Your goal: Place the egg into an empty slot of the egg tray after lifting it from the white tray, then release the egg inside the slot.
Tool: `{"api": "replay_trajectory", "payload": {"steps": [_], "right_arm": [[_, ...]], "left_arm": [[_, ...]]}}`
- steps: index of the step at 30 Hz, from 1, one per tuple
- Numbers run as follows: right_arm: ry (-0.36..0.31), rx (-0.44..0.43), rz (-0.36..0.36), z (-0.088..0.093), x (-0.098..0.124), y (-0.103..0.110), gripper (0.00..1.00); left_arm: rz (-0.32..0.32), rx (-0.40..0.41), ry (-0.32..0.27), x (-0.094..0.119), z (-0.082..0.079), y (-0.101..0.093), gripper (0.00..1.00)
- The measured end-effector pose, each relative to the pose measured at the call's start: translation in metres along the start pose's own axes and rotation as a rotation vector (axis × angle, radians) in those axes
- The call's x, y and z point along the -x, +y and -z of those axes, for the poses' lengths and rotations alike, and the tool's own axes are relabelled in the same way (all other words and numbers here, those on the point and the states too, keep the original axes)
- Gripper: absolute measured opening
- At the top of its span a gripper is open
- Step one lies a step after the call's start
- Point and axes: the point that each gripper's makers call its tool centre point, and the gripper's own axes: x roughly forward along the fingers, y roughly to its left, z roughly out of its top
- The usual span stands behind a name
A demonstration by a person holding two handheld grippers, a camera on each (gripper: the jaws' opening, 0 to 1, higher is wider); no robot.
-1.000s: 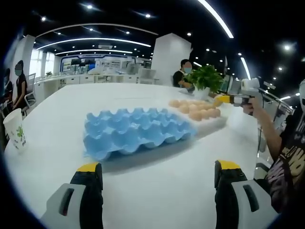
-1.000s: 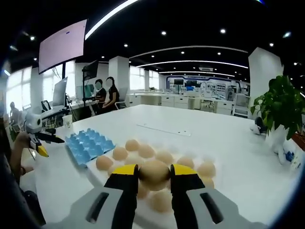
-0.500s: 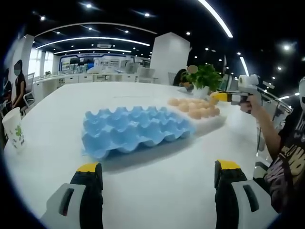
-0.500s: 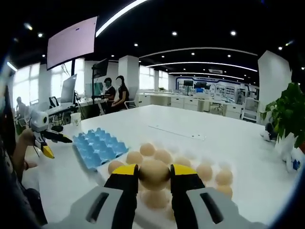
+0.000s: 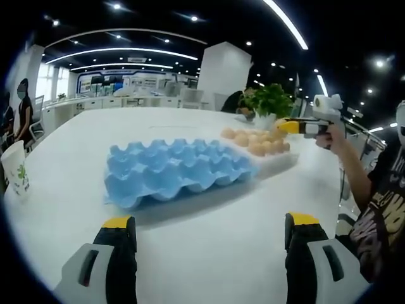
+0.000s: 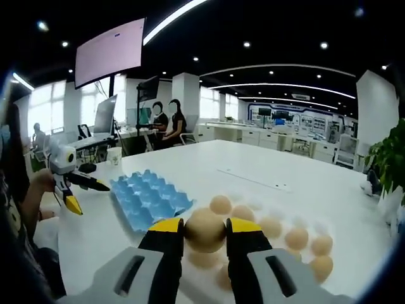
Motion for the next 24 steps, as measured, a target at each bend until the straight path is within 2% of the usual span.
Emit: {"api": "replay_trajectory", "payload": {"steps": [24], "right_arm": [[0.016,0.040,-0.127,-0.001,-0.031,0.054,0.27]], "left_arm": [[0.011,-0.004,0.013,-0.003,0.003,-0.002,1.00]]}}
